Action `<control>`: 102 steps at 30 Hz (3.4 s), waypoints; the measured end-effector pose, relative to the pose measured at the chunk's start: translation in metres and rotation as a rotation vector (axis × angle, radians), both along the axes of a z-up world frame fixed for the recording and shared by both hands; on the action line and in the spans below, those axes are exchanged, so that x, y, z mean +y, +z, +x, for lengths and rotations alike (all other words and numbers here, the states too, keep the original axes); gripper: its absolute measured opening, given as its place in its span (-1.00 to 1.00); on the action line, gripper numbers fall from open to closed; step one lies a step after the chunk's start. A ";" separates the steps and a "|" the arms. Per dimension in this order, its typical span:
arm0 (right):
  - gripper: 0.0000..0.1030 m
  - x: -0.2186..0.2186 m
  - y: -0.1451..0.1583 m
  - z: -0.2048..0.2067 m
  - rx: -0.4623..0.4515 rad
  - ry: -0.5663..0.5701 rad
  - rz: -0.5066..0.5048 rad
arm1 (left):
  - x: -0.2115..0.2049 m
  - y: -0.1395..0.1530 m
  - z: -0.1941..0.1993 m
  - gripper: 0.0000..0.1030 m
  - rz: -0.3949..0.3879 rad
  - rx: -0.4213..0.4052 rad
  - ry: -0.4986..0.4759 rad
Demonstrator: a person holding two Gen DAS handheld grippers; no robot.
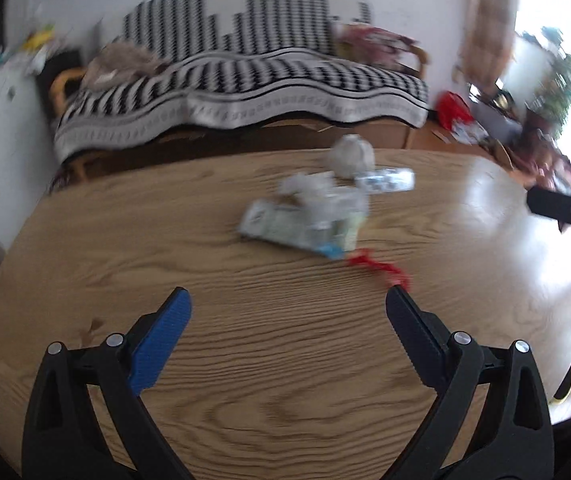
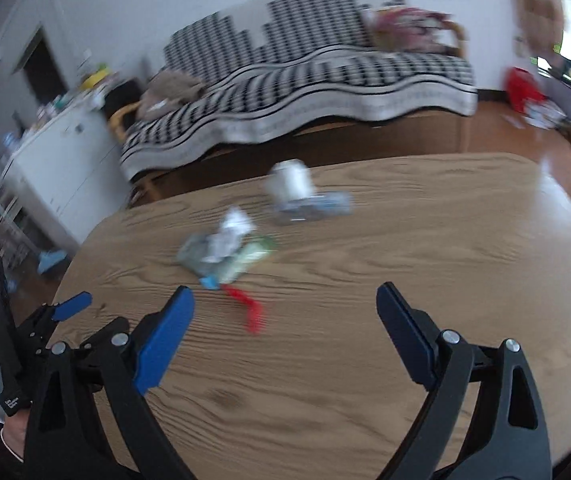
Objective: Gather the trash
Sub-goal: 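Grasp the white tissue with the left tool while the right tool grasps the red ribbon, then carry the tissue and red ribbon over the bin and open both tools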
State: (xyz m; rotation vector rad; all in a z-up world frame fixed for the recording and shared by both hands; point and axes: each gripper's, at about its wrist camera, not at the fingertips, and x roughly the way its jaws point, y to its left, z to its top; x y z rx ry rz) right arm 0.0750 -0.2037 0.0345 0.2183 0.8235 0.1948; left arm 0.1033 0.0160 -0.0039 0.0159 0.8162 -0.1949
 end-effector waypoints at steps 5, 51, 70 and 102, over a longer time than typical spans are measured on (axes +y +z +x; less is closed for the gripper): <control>0.73 0.043 -0.036 0.024 0.032 0.067 -0.072 | 0.033 -0.016 0.011 0.84 -0.061 0.057 0.058; -0.79 0.058 -0.074 0.038 0.042 0.197 -0.130 | -0.033 -0.015 0.100 -0.95 -0.108 0.056 -0.035; -0.79 -0.126 0.012 -0.106 -0.031 -0.121 -0.132 | -0.125 0.048 -0.036 -0.95 -0.062 -0.058 -0.220; -0.78 -0.491 -0.121 -0.418 0.300 -0.849 0.011 | -0.606 -0.081 -0.273 -0.95 0.086 0.253 -1.014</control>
